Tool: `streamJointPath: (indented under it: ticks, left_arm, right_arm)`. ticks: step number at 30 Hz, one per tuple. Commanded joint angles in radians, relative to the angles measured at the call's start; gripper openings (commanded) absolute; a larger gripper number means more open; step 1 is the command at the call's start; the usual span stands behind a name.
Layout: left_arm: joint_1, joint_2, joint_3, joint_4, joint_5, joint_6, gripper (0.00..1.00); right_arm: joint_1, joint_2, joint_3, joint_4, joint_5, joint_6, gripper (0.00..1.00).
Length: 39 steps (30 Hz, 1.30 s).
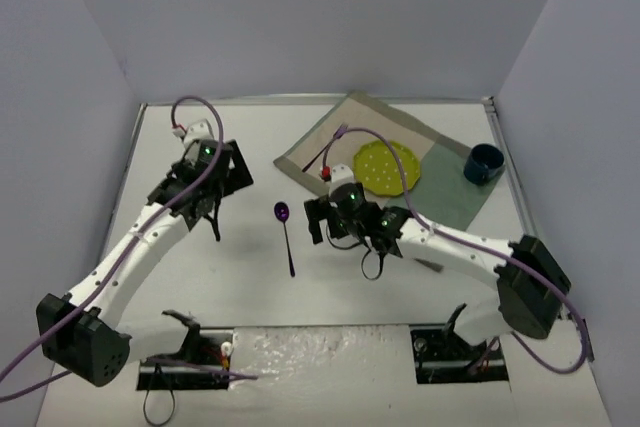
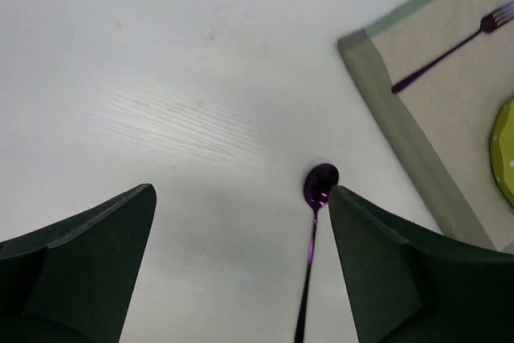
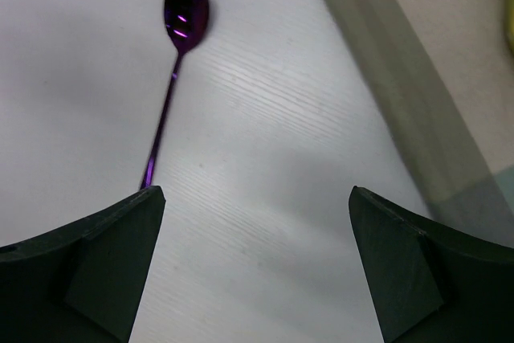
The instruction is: Set the dinner table for one person
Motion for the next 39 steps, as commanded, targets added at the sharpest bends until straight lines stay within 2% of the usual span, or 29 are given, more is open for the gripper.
streamJointPath:
  ticks: [1,4,6,10,15,23,27,28,29,31,34,39]
  left_arm:
    - [0.109,-0.154,0.053,-0.123,-0.018,0.252,0.91]
    - [0.155,-0.208,0.02,-0.119,-0.06,0.319,0.94]
    - [0.16,-0.264,-0.015,-0.107,-0.137,0.378,0.97]
    - [0.17,-0.343,-0.085,-0.069,-0.2,0.425,0.97]
    - [0.174,-0.385,-0.147,-0.041,-0.208,0.423,0.97]
    - [0.18,-0.37,-0.147,-0.043,-0.196,0.423,0.97]
    - [0.182,-0.378,-0.151,-0.044,-0.203,0.42,0.97]
    - [0.184,-0.383,-0.151,-0.044,-0.204,0.42,0.97]
    - [0.184,-0.384,-0.153,-0.043,-0.204,0.42,0.97]
    - [0.184,-0.388,-0.153,-0.044,-0.213,0.42,0.97]
    - [0.184,-0.39,-0.155,-0.044,-0.217,0.419,0.97]
    - [0.184,-0.395,-0.156,-0.044,-0.21,0.419,0.97]
  right_arm:
    - [0.097,0.192,0.171,0.049,0.125,0.058,0.9]
    - [0.121,0.303,0.259,0.037,0.137,0.069,0.85]
    - [0.144,0.372,0.311,0.019,0.147,0.074,0.77]
    - [0.157,0.476,0.404,-0.013,0.145,0.098,0.69]
    - [0.16,0.57,0.468,-0.049,0.168,0.13,0.54]
    - [0.161,0.662,0.529,-0.112,0.185,0.132,0.39]
    - [0.156,0.686,0.531,-0.119,0.183,0.134,0.29]
    - [0.152,0.692,0.53,-0.123,0.183,0.135,0.24]
    - [0.148,0.701,0.526,-0.126,0.169,0.137,0.14]
    - [0.135,0.699,0.513,-0.127,0.161,0.142,0.04]
    - [0.115,0.66,0.478,-0.128,0.177,0.146,0.0]
    - [0.047,0.463,0.379,-0.134,0.222,0.163,0.0]
